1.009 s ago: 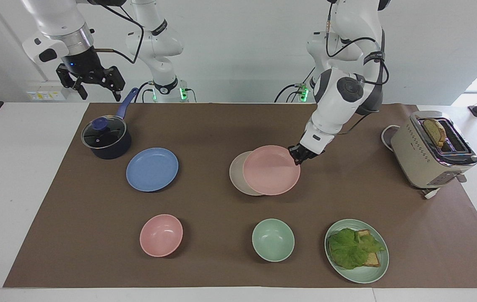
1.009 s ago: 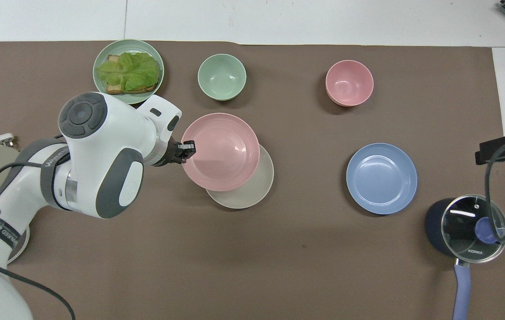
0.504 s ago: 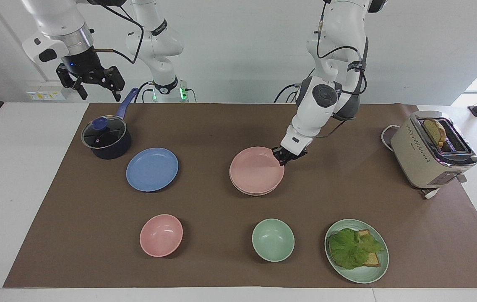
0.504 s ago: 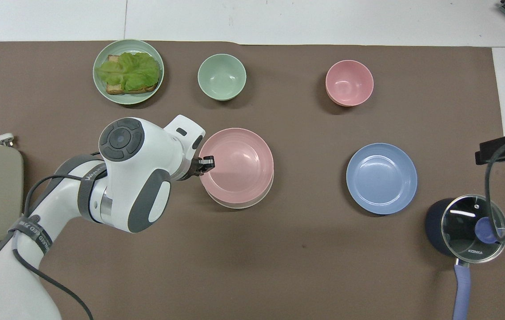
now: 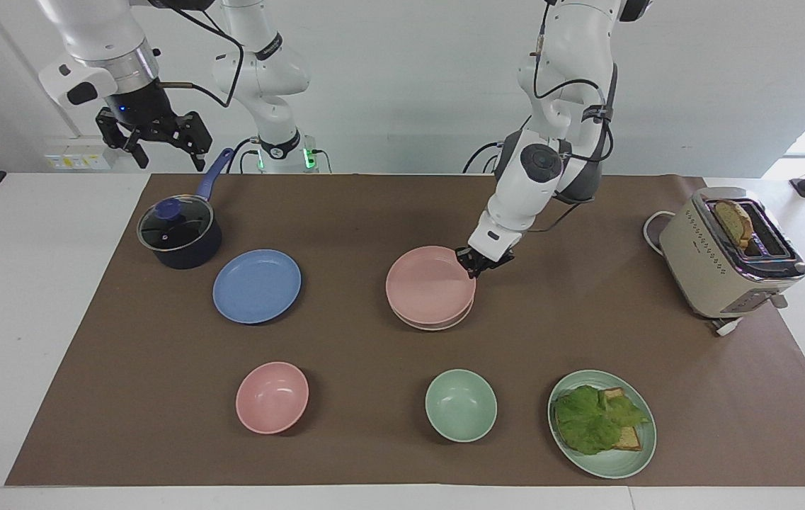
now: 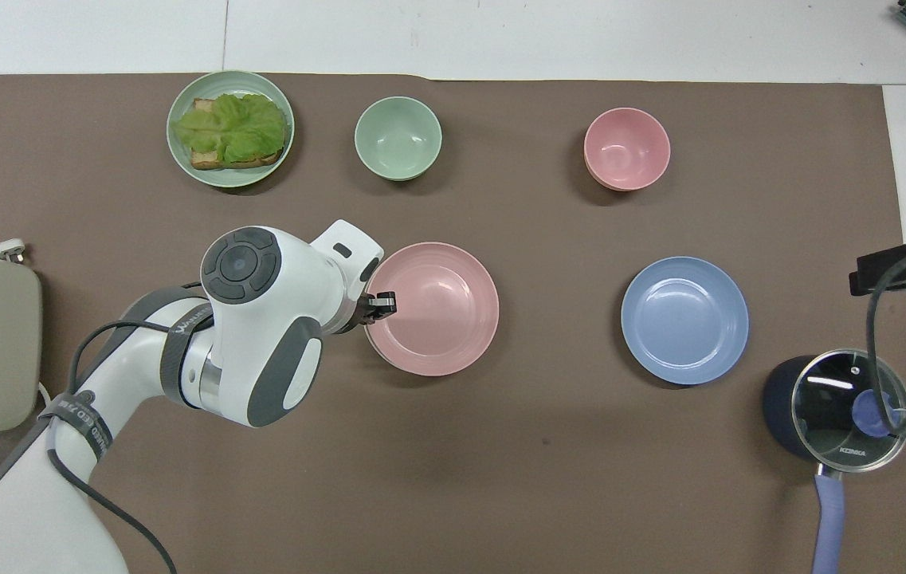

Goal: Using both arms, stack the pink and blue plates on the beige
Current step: 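Lower the pink plate and open the left gripper to release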

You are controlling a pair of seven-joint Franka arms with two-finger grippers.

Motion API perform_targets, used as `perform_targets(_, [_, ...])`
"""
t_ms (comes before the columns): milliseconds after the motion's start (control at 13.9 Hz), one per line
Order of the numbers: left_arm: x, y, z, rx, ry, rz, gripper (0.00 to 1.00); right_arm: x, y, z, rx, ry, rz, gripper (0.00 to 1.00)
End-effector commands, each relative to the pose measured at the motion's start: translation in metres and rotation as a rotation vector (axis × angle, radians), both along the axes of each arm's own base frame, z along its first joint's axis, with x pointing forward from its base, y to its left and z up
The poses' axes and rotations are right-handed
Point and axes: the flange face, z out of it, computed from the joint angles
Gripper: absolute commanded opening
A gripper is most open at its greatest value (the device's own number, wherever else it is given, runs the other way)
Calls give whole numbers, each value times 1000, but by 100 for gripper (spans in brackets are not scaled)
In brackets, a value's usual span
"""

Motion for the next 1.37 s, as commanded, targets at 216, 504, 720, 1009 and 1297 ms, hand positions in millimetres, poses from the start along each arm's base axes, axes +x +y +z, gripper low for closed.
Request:
perform_targets(216, [-1, 2, -10, -15, -19, -26, 0, -1, -1, 1, 22, -7, 27, 100])
perform_targets(504, [0, 3, -10, -13, -20, -27, 44, -1, -1, 1, 22, -7, 28, 100])
perform_targets(720, [3, 1, -7, -16, -21, -19, 75, -1, -1, 1, 22, -7, 28, 100])
perform_targets(1009, [6, 7, 9, -8, 7, -20, 100, -1, -1, 1, 22, -7, 28, 100])
perform_targets(1297, [21, 34, 24, 41, -7, -16, 100, -1, -1, 1, 22, -8, 28, 100])
